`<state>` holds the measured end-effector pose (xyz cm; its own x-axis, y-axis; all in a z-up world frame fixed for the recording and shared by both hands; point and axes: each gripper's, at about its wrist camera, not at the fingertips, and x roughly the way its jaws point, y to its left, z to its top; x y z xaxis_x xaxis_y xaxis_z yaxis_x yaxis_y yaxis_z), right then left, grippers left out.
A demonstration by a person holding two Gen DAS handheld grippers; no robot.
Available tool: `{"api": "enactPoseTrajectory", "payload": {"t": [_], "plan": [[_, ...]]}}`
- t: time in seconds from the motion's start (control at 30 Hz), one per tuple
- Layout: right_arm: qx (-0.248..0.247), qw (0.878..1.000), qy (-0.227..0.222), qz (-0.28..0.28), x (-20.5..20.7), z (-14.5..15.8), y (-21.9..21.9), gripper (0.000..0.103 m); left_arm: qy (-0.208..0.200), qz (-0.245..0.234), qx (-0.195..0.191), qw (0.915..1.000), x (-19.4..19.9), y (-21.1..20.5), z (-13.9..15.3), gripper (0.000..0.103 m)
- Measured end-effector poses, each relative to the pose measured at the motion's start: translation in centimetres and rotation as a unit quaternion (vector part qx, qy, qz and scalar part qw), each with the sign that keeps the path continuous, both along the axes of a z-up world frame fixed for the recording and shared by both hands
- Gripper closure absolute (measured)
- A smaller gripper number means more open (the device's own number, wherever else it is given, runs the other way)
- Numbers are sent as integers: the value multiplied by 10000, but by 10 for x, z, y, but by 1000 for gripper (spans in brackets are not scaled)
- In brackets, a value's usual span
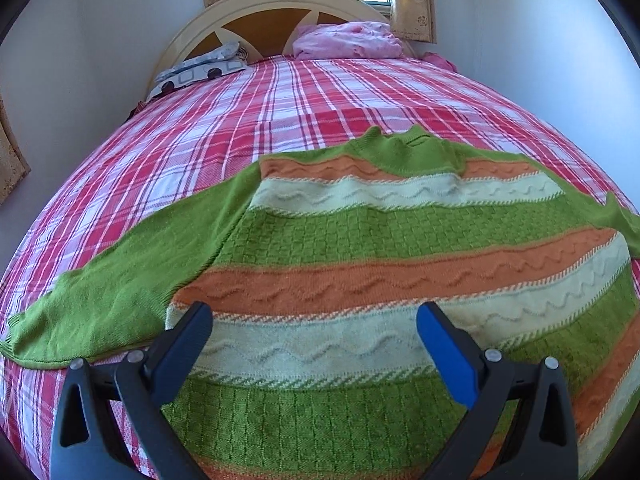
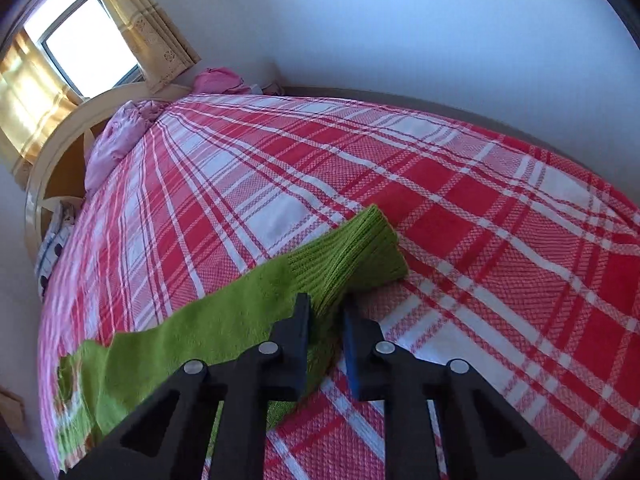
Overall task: Fold small clothes
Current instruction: 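Lift the held sleeve and lay it across the sweater body with the right gripper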
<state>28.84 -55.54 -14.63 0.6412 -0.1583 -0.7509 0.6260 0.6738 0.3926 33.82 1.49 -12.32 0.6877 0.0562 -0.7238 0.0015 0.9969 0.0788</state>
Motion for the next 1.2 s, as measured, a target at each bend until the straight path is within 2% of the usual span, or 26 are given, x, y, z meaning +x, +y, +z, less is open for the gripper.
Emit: {"api": "enactPoseTrajectory", "payload": {"t": [0.3, 0.47, 0.57, 0.63, 0.7, 0.8, 1.03, 1.2], "plan": [[-100, 9989, -369, 286, 3, 29, 24, 95, -114, 28, -333, 9994, -6, 12, 8, 0], [-424, 9940, -632, 788, 16, 70, 64, 95, -328, 181, -562, 9977, -14, 39, 17, 0], [-633, 9886, -798, 1113, 27, 96, 96, 96, -315, 229, -651, 9971, -16, 48, 12, 0], [-764, 9845, -914, 1291, 33, 112, 117, 96, -300, 203, -877, 9955, -18, 54, 7, 0], [-903, 9789, -1043, 1509, 41, 129, 144, 96, -449, 120, -1021, 9937, -22, 56, 10, 0], [-1022, 9722, -1149, 1768, 51, 146, 174, 96, -574, -56, -975, 9936, -27, 50, 9, 0], [-1110, 9569, -1358, 2314, 79, 171, 245, 96, -811, -271, -527, 9949, -36, 33, 9, 0], [-1062, 9408, -1595, 2796, 100, 189, 305, 96, -872, -280, -621, 9939, -36, 38, 10, 0]]}}
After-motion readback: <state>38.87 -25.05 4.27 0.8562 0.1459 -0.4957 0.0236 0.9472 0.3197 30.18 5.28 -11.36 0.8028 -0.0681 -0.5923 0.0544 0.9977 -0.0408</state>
